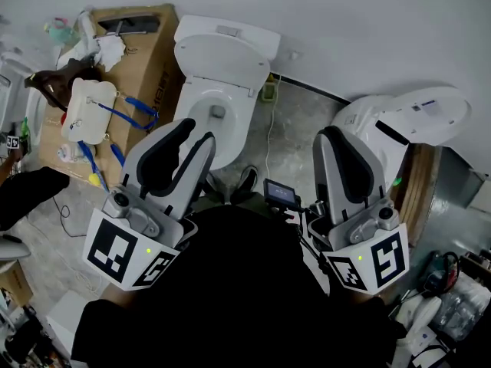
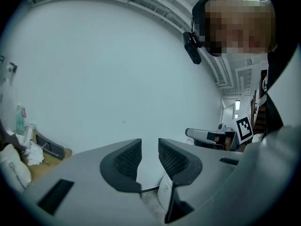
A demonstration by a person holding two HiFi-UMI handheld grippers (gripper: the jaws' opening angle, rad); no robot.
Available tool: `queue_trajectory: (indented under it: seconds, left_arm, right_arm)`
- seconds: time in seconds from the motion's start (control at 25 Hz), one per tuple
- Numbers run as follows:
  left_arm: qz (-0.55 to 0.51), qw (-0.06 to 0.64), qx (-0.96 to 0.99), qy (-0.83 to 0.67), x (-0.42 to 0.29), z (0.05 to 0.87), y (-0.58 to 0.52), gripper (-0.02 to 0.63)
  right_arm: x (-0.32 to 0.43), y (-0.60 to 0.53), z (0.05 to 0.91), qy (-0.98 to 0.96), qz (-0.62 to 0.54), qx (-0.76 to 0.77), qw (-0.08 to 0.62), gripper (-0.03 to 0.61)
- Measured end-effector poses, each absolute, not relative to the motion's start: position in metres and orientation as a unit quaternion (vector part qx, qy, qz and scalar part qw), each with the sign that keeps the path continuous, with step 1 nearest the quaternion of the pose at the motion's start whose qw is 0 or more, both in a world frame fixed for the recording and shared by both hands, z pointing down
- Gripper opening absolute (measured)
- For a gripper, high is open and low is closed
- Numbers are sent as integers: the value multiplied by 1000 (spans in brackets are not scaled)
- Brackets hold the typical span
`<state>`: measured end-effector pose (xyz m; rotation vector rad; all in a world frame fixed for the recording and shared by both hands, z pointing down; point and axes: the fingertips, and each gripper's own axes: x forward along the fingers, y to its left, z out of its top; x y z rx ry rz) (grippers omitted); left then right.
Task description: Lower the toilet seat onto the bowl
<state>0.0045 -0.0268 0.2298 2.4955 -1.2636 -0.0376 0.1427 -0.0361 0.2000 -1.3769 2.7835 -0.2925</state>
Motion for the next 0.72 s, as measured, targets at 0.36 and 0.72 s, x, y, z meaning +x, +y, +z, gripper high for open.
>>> queue_trajectory:
  seconds: [0.36, 0.72]
  left_arm:
    - [-13, 169, 878, -447, 2, 230, -24, 120]
    - [-15, 171, 877, -448, 1, 233, -19, 120]
  right_arm:
    - [140, -32, 201, 894, -94, -437, 11, 52]
    - [136, -26, 204, 897, -94, -432, 7, 52]
